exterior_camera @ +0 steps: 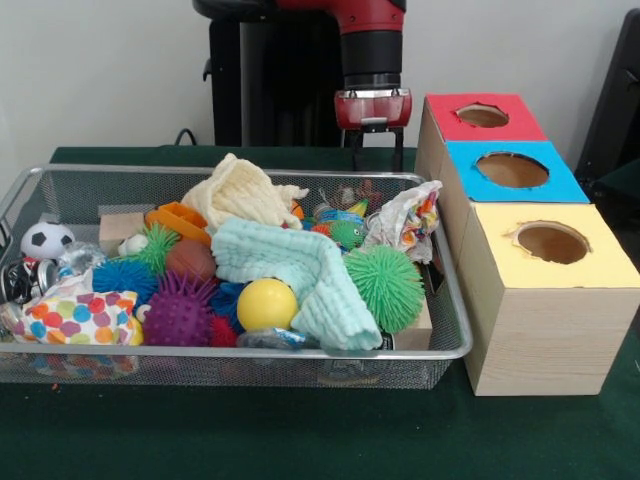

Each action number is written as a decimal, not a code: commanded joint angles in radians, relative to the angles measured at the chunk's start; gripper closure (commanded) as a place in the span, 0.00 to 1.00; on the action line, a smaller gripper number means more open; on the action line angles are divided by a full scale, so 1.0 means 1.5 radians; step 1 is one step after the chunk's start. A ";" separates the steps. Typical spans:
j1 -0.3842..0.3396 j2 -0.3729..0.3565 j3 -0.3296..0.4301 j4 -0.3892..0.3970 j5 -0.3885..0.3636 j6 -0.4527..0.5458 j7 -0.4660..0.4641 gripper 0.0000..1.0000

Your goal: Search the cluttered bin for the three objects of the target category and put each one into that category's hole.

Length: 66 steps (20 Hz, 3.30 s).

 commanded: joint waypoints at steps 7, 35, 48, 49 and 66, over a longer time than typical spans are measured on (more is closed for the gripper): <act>-0.002 0.030 -0.013 -0.122 0.002 0.057 0.086 0.00; -0.002 0.118 -0.027 -0.181 -0.011 -0.027 0.111 0.00; 0.010 0.107 -0.046 -0.172 0.000 -0.073 0.118 1.00; 0.008 0.104 -0.044 -0.170 -0.001 -0.067 0.121 1.00; 0.003 0.083 -0.039 -0.161 -0.014 -0.037 0.121 0.00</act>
